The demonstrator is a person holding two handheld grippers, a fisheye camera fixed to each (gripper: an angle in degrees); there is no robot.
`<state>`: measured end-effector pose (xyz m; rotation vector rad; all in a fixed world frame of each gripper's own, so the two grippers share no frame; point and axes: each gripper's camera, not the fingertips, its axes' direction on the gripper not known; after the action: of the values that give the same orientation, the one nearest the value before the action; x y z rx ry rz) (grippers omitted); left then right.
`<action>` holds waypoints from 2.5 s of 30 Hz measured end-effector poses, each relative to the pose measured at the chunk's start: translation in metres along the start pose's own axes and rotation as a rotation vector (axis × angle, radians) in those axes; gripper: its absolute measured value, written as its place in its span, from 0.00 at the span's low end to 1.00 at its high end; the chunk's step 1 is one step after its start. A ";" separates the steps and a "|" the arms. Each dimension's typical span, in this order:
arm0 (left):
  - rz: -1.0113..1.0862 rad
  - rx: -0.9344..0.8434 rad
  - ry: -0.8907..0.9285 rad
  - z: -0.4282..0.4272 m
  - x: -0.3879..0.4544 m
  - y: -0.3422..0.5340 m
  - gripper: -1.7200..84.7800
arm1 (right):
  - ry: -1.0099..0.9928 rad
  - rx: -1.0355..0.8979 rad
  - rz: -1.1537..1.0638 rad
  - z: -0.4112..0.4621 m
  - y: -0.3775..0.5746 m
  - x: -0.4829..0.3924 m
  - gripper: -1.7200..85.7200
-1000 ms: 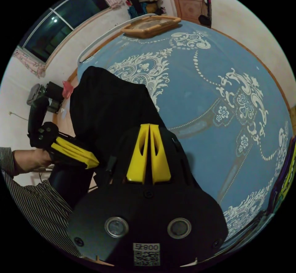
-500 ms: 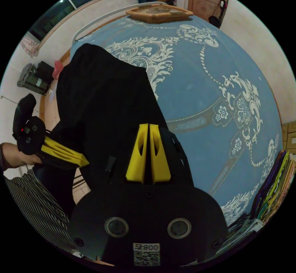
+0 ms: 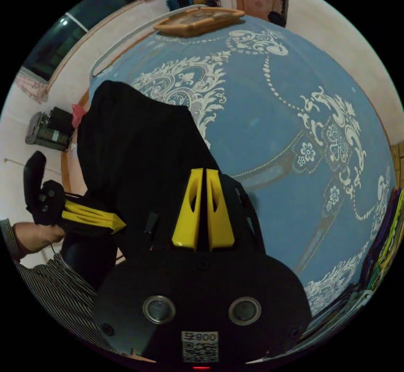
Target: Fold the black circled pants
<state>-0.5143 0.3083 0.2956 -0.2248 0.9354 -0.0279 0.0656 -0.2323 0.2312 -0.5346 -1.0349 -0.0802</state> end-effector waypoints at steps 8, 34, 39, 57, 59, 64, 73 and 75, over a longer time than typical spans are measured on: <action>0.030 0.072 -0.010 0.021 0.043 0.007 0.07 | -0.066 0.189 0.156 -0.086 0.107 0.090 0.04; 0.676 -0.041 -0.187 0.237 0.366 -0.001 0.18 | -0.750 0.246 0.631 -0.142 0.458 0.298 0.05; 0.678 -0.026 -0.385 0.275 0.406 0.000 0.11 | -0.748 0.217 0.606 -0.157 0.473 0.318 0.06; 0.554 0.092 -0.215 0.308 0.458 -0.003 0.05 | -0.746 0.361 0.862 -0.193 0.526 0.460 0.12; 0.555 0.091 -0.207 0.312 0.463 -0.004 0.05 | -0.744 0.337 0.849 -0.195 0.521 0.467 0.12; 0.569 0.087 -0.213 0.322 0.478 -0.004 0.05 | -0.771 0.353 0.866 -0.200 0.521 0.480 0.12; 0.602 0.088 -0.164 0.328 0.509 -0.011 0.05 | -0.774 0.309 0.805 -0.221 0.521 0.500 0.05; 0.629 0.107 -0.153 0.326 0.521 -0.014 0.05 | -0.764 0.332 0.788 -0.232 0.522 0.504 0.05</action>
<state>0.0575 0.2902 0.0703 0.1712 0.8156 0.5116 0.6740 0.2075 0.3591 -0.6475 -1.4593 1.0464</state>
